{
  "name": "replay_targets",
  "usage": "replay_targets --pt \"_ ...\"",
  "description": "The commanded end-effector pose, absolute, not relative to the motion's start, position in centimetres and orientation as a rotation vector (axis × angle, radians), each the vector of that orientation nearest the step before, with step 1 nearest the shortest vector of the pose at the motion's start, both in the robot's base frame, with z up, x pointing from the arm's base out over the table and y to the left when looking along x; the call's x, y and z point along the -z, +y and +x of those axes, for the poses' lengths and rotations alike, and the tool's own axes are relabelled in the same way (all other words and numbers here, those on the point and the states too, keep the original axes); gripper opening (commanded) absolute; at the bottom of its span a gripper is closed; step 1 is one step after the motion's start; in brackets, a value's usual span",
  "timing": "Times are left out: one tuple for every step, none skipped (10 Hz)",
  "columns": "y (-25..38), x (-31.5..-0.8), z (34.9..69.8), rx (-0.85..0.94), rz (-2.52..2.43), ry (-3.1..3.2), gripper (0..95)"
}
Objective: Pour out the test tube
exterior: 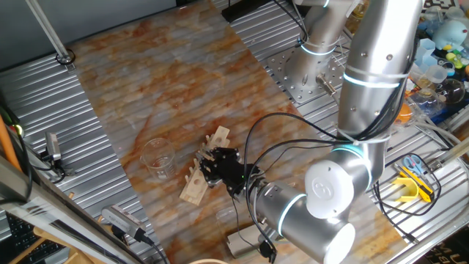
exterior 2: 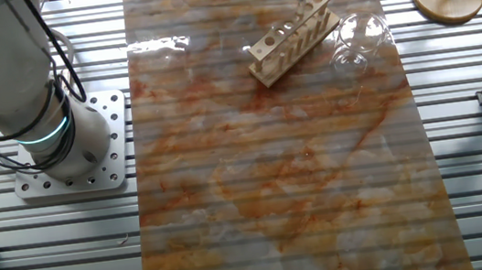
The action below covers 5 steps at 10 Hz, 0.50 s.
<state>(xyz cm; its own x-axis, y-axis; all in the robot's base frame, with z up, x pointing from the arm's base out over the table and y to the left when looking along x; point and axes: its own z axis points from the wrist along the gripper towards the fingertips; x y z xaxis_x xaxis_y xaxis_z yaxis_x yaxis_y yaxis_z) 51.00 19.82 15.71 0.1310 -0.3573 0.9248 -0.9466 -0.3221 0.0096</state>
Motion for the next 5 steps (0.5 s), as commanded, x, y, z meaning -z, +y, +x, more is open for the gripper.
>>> replay_targets --pt "20.0 -16.1 50.8 -1.177 1.774 -1.260 0.0" --pt "19.9 -16.2 50.7 -1.175 1.776 -1.257 0.0" --pt "19.8 -16.7 50.5 -1.171 1.781 -1.256 0.0" --pt "19.6 -17.1 50.5 -1.168 1.784 -1.255 0.0" --pt "19.5 -17.5 50.5 -1.161 1.790 -1.255 0.0"
